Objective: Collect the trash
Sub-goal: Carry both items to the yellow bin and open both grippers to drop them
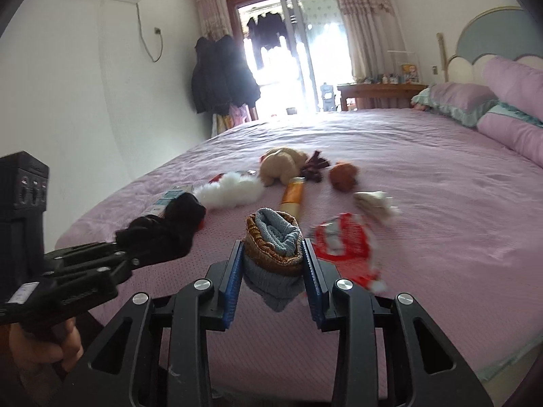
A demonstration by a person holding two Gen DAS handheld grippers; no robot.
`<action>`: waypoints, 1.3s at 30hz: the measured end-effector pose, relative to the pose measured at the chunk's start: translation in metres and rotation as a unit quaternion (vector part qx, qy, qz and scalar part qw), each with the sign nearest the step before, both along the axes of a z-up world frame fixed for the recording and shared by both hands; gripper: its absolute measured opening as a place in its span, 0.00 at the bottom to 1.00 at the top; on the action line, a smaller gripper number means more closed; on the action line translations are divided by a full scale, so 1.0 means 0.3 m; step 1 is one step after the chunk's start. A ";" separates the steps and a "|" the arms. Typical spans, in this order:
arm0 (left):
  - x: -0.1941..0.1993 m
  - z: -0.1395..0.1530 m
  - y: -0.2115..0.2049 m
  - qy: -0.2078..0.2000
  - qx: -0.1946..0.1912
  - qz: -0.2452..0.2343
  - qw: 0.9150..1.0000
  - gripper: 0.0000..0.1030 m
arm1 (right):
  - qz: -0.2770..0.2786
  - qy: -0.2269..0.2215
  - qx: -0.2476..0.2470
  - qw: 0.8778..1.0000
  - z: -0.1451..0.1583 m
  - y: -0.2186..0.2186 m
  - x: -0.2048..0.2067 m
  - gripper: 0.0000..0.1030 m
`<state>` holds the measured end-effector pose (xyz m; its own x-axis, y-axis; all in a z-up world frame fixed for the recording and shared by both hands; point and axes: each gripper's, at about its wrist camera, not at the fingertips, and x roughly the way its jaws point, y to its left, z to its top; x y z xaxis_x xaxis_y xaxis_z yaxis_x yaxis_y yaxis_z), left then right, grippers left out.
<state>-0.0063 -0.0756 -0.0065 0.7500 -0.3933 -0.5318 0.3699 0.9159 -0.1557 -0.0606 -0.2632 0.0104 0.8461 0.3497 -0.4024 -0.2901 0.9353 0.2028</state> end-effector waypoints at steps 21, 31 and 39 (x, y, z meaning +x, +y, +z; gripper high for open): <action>-0.325 -0.275 -0.846 0.113 0.064 -0.369 0.920 0.13 | -0.356 0.128 0.037 0.925 -0.224 -0.742 -0.638 0.33; -0.471 -0.432 -1.026 0.101 0.102 -0.457 0.878 0.88 | -0.394 0.189 0.050 0.898 -0.339 -0.838 -0.736 0.33; -0.326 -0.344 -0.886 0.093 0.069 -0.365 0.924 0.94 | -0.362 0.251 0.031 0.897 -0.423 -0.796 -0.684 0.41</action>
<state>-0.1042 -0.3413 -0.1098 0.2023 -0.6769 -0.7078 0.8758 0.4485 -0.1786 -0.2658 -0.5020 -0.1165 0.5785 -0.1838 -0.7947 0.5309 0.8245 0.1958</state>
